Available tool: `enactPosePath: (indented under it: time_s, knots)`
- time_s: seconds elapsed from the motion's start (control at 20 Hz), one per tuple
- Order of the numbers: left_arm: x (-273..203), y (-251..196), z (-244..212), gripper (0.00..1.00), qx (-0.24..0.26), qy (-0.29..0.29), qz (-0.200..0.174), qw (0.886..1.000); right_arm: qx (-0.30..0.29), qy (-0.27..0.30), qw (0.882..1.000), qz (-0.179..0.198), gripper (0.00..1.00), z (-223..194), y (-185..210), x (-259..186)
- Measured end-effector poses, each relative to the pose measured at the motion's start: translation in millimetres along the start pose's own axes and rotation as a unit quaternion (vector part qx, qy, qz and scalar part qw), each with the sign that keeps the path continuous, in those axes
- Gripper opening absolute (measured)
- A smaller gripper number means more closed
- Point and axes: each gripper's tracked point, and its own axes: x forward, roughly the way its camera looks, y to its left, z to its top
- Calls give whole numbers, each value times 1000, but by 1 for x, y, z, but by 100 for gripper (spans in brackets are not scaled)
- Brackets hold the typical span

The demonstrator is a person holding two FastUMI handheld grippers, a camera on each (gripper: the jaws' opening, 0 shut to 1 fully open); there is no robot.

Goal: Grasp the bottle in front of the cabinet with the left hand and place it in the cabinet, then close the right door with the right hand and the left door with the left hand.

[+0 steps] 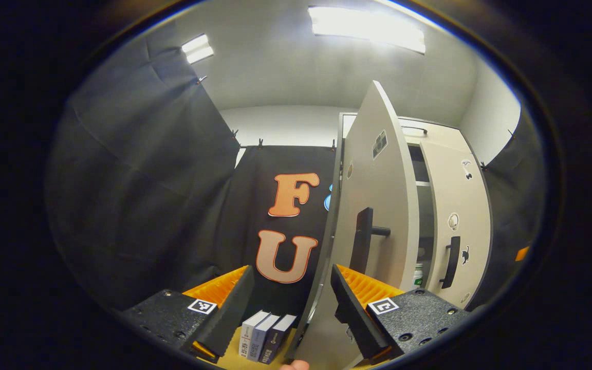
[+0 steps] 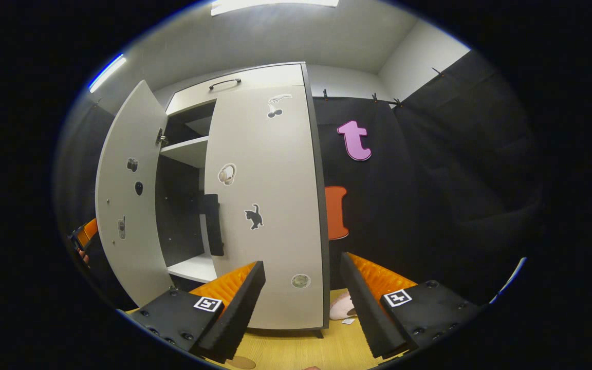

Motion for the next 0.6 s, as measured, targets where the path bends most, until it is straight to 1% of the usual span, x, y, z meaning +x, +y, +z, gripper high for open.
enactPosePath:
  time_s: [0.05,0.2,0.35,0.5,0.6]
  knots:
    - [0,-5,-2,92,-4,3,-6,1000,2,1,1000,-1,98,0,-2,-1]
    - [3,-23,-3,92,-14,6,-27,999,1,2,1000,-8,98,1,-10,-7]
    - [10,-41,-1,92,-13,-1,-46,999,-3,4,1000,-15,98,0,-15,-11]
    - [9,-73,-6,92,-10,4,-79,997,-6,3,1000,-22,98,1,-19,-16]
    - [9,-89,-5,93,-18,1,-100,995,-7,1,1000,-30,98,1,-25,-20]
